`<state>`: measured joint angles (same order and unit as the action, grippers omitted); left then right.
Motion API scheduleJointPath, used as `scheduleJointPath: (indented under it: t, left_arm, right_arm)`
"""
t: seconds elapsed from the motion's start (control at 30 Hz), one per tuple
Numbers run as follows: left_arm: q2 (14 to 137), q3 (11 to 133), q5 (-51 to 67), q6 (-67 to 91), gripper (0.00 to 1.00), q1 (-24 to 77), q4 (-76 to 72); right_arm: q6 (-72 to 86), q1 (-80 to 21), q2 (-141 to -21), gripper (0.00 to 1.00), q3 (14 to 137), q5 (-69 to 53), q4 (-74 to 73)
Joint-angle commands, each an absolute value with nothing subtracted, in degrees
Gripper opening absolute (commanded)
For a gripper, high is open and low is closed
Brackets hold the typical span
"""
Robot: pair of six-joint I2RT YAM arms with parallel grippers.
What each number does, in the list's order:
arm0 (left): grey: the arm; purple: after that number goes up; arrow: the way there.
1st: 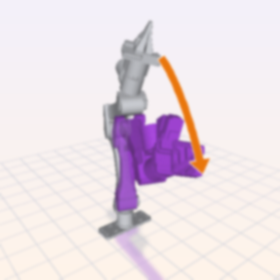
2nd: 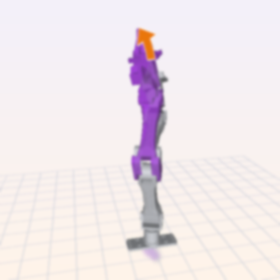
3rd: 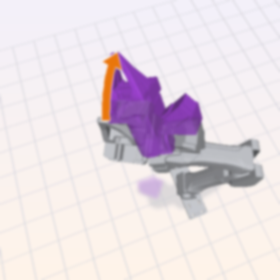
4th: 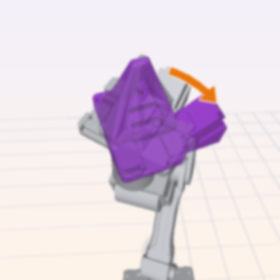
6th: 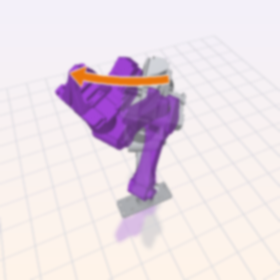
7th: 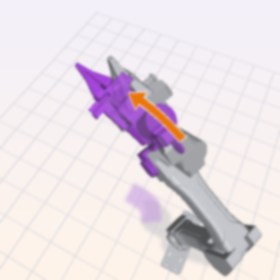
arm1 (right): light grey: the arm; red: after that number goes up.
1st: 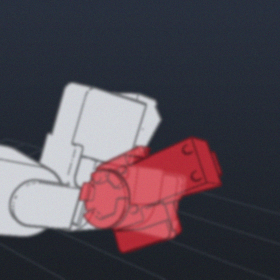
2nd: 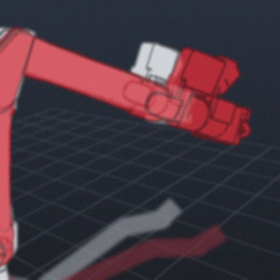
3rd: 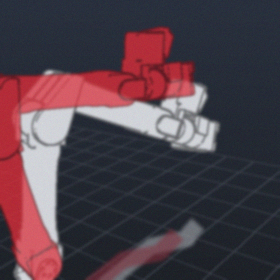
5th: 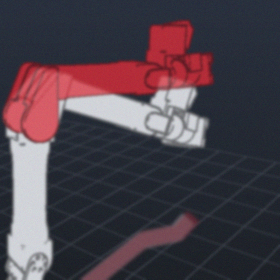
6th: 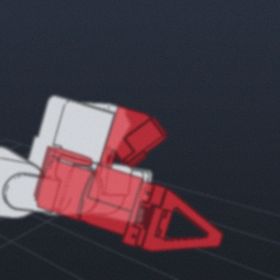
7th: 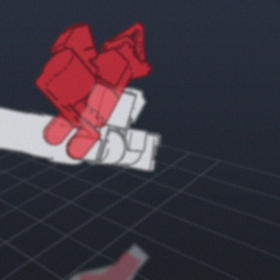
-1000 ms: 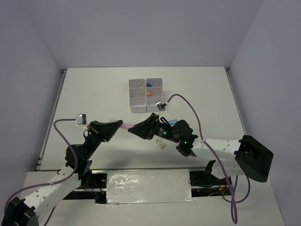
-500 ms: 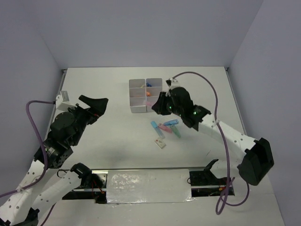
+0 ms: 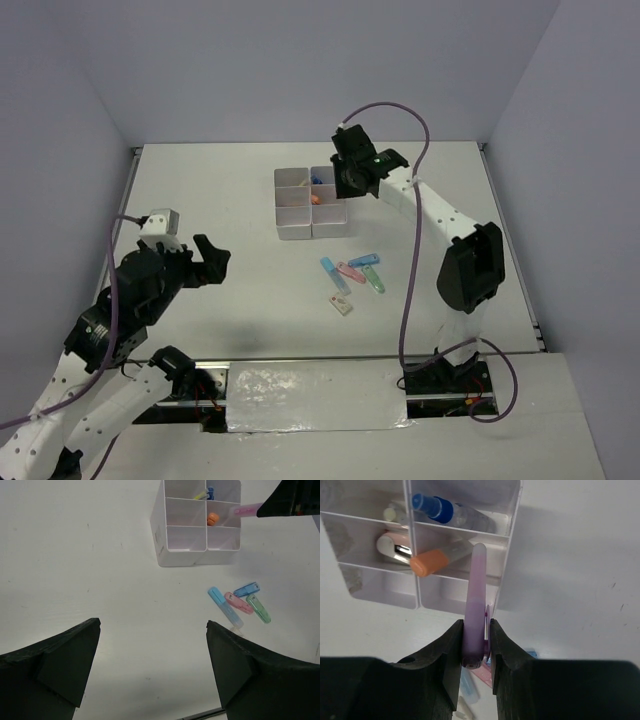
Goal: Sort the stationery into containers
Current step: Place the pen in the storage box.
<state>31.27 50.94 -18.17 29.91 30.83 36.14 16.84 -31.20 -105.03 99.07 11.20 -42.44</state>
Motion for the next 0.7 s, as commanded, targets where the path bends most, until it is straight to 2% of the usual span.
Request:
scheduleJointPath:
  t: [0.0,0.27,0.37,0.4,0.47,0.5,0.53,0.57,0.6,0.67]
  left_arm:
    - [29.27,48.26,-17.66,24.43,0.99,30.85,33.49]
    - [29.36,46.05,-14.59,23.99,0.99,30.76,32.17]
    - [28.74,45.79,-14.07,23.91,0.99,30.85,31.9]
    - [28.65,45.62,-13.89,23.82,0.99,30.85,31.82]
    - [28.3,45.53,-13.54,23.82,0.99,30.85,31.55]
    - [28.3,45.35,-13.36,23.73,0.99,30.76,31.55]
    - [28.47,45.35,-13.19,23.73,0.99,30.76,31.38]
    - [28.56,45.26,-12.66,23.64,0.99,30.85,31.38]
    - [28.74,45.26,-12.48,23.64,0.99,30.85,31.29]
    - [29.35,45.35,-12.04,23.9,0.99,30.85,31.03]
  right_arm:
    - [14.15,-30.85,-107.75,0.0,103.18,13.18,-47.64]
    - [12.22,-30.15,-112.49,0.02,107.92,10.9,-48.6]
    - [11.95,-30.06,-115.31,0.29,111.7,9.94,-50.7]
    - [11.95,-30.15,-116.97,0.46,114.15,10.11,-51.41]
    - [11.87,-30.06,-117.95,0.57,116.27,9.59,-52.9]
    - [12.04,-30.06,-118.3,0.66,118.11,9.67,-53.43]
    - [12.3,-30.06,-118.3,0.69,118.82,9.84,-53.79]
    - [12.39,-30.06,-118.04,0.75,119.44,9.67,-54.22]
    - [12.48,-29.97,-116.73,0.88,119.62,9.67,-54.14]
    - [13.09,-30.14,-112.97,0.9,118.66,9.67,-54.05]
